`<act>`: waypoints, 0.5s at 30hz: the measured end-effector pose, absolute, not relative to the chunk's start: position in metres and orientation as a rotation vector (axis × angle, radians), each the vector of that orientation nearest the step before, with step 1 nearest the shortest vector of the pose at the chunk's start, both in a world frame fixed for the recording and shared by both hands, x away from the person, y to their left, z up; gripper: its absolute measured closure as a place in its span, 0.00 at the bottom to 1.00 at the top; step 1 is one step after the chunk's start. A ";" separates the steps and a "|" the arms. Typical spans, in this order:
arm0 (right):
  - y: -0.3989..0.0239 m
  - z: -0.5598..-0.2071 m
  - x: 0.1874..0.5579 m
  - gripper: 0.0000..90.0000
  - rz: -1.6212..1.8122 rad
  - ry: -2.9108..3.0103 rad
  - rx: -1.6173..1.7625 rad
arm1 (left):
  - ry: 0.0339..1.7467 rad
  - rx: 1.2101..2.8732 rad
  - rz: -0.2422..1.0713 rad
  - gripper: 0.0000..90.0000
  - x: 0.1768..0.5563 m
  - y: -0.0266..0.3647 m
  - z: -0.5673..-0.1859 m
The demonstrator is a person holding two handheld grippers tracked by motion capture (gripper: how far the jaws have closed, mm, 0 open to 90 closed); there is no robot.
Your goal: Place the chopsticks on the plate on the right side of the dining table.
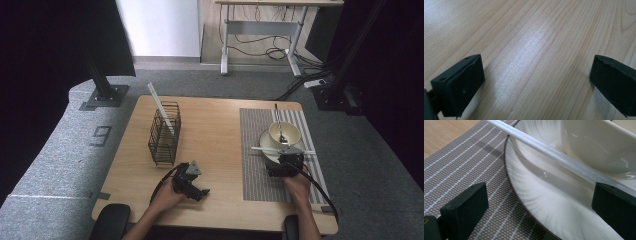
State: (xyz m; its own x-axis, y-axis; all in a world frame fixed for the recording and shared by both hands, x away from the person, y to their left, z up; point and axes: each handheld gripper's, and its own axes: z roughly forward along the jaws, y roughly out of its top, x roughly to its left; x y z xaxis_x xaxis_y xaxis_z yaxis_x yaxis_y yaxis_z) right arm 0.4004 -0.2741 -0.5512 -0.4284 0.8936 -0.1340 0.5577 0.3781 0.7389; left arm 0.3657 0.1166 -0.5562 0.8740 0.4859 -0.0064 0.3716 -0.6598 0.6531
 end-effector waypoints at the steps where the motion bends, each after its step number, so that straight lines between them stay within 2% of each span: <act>1: -0.276 -0.552 0.401 0.00 0.844 2.116 1.248 | 0.616 2.363 0.220 0.00 0.366 0.117 -0.556; 15: -0.304 -0.535 0.390 0.00 0.937 2.019 1.309 | 0.616 2.363 0.220 0.00 0.366 0.116 -0.556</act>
State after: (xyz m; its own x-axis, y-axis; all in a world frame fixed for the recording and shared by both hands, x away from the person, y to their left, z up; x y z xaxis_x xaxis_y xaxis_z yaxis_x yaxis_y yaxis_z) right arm 0.3899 -0.3037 -0.5347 -0.3729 0.9248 -0.0752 0.5400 0.2822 0.7930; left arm 0.3657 0.1163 -0.5563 0.8739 0.4861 -0.0067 0.3718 -0.6594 0.6534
